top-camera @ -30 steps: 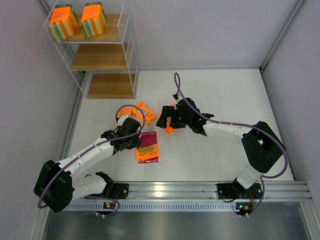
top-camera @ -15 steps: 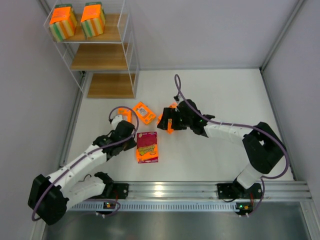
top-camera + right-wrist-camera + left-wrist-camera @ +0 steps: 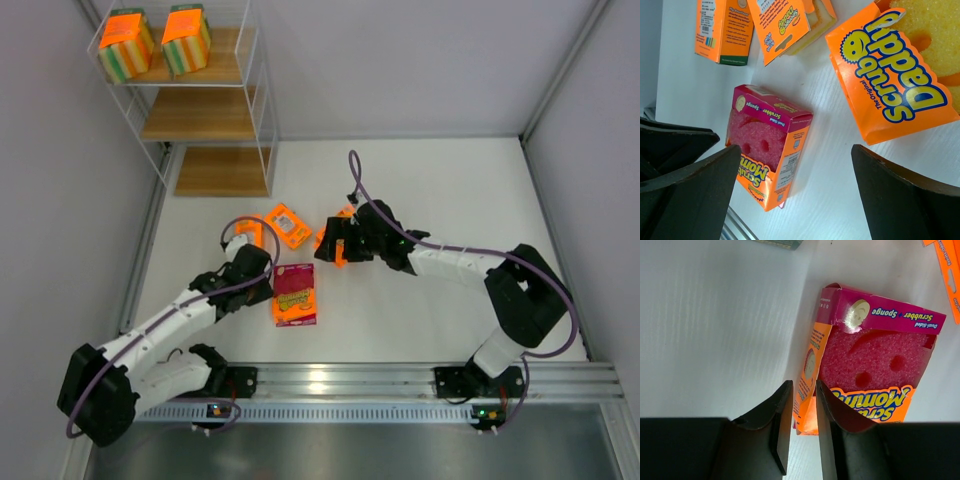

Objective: Place and organize the cleaning sponges onto the shelf

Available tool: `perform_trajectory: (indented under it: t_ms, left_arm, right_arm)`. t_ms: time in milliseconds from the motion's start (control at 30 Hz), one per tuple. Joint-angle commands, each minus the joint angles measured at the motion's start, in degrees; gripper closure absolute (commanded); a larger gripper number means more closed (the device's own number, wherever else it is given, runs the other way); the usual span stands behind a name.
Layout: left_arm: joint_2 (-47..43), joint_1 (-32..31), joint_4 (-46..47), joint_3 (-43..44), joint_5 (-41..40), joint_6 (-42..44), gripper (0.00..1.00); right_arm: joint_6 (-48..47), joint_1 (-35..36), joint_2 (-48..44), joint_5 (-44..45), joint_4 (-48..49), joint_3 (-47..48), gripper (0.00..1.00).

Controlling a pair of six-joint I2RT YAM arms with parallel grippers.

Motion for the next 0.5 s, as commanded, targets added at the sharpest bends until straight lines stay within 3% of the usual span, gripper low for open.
perform_trajectory:
  t_ms: [0,467]
  left_arm:
    - [1.8,0.21,3.42,-0.65,2.34,0.93,0.69]
    - [4.62,0.21,5.44,-0.91,2.87,1.99,0.69]
  right_arm:
    - [0.12,-0.44,0.09,-0.81,1.74,0.81,0.05]
    - [0.3,-0.44,1.14,-1.51,2.26,0.89,0.05]
